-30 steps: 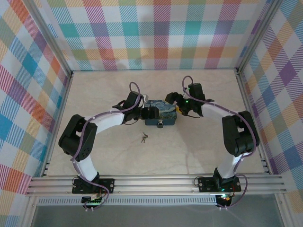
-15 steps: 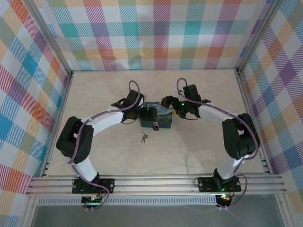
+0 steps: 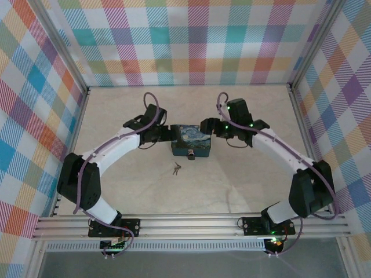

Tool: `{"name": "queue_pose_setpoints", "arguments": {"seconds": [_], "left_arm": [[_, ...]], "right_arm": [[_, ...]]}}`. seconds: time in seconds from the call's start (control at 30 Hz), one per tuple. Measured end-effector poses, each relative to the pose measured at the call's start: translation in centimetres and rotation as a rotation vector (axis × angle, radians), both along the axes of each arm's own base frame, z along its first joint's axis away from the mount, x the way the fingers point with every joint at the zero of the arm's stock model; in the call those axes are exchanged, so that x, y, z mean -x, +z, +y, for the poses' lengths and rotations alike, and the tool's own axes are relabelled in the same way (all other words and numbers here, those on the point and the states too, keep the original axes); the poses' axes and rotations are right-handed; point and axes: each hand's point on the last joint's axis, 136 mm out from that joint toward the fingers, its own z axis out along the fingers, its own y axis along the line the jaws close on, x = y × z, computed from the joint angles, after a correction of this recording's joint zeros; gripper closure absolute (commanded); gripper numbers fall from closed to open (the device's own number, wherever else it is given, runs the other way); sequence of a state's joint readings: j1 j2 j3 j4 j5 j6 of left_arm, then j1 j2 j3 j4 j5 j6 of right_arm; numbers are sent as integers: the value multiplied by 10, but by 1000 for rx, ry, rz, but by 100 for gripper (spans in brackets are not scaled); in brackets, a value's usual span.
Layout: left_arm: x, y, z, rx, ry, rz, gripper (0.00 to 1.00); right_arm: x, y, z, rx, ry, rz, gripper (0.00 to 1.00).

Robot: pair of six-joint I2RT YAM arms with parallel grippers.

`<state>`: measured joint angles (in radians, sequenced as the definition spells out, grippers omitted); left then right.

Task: Unlock a padlock with a key

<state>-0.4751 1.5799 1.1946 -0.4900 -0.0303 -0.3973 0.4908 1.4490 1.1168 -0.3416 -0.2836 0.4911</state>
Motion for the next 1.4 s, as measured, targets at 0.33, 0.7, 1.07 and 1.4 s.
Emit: {"name": "queue_pose_setpoints", "arguments": {"seconds": [0.33, 0.7, 1.07, 1.4], "left_arm": [[5, -11, 61, -21, 236, 112, 7], [48, -37, 78, -46, 294, 221, 7], [48, -30, 78, -38, 284, 203, 7], [48, -24, 78, -28, 274, 187, 6]], "right_arm": [[113, -65, 53, 129, 280, 93, 57], [103, -128, 93, 271, 303, 124, 44], [62, -136, 125, 297, 218, 98, 53], [64, -160, 118, 363, 174, 165, 56]]}}
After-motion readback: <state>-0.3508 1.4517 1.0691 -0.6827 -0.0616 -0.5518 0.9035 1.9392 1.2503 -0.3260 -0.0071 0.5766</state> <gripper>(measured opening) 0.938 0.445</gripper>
